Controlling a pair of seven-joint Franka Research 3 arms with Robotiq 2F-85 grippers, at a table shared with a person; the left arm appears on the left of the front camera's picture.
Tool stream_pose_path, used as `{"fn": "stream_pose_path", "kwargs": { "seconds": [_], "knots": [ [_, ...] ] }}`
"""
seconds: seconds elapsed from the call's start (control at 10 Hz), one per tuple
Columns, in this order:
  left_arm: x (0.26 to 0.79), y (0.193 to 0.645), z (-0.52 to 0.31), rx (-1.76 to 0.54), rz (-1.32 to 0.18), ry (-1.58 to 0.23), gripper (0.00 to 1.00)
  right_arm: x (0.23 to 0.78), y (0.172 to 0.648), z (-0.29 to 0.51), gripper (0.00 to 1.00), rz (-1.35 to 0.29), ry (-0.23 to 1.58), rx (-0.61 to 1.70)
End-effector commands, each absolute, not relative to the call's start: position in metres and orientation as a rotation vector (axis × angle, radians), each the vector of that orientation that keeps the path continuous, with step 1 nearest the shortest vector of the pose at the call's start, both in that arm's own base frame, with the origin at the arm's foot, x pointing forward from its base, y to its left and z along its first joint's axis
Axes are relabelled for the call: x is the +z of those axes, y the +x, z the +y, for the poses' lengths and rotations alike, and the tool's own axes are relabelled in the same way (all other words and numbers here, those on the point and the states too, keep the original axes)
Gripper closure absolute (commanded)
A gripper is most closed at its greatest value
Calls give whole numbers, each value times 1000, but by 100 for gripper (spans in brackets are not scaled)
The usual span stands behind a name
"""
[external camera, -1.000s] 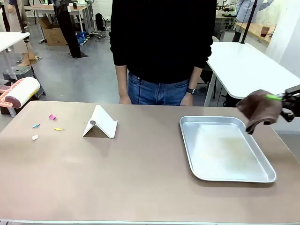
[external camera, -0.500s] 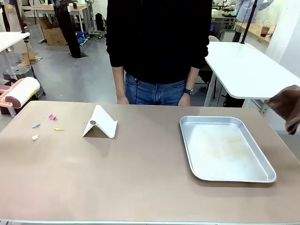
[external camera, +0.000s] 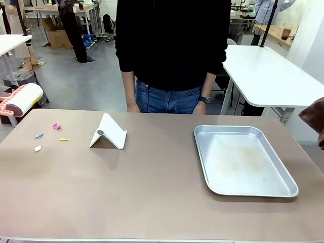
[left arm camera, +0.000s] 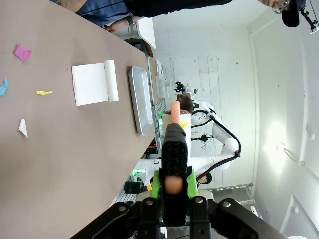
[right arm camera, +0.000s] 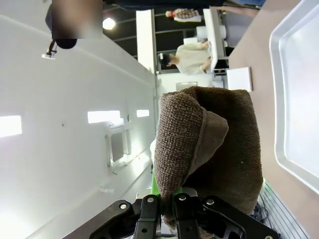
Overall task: Clean the surface of the table.
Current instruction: If a person points to the right, clean the right side of the table with your right hand, and if they point to the left, clean the left side with your left hand, then clean the area not pointed to by the person.
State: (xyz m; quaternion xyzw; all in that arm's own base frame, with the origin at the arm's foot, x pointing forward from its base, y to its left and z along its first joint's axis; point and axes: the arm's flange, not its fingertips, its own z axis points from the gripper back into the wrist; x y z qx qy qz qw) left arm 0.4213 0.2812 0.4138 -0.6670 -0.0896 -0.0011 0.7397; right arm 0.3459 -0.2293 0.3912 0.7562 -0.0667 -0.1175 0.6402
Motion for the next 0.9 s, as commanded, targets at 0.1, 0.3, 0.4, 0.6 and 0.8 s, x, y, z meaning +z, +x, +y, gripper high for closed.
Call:
{"fn": "stream_pose_path", "kwargs": {
  "seconds": [0.1,0.3,0.4,0.6,0.8],
  "knots": [
    [417,419,281,-25,-200,-1473,100,391,343,-233,100,-148,1747,-270],
    [417,419,281,-25,-200,-1473,100,391,343,-233,100,-148,1747,-270],
    [417,419,281,-25,-200,-1473,100,391,343,-233,100,-148,1747,-270],
    [417,419,281,-25,-200,-1473,100,391,343,-233,100,-148,1747,-270],
    [417,419,281,-25,-200,-1473,100,391,343,-233,100,-148,1747,-270]
  ]
}}
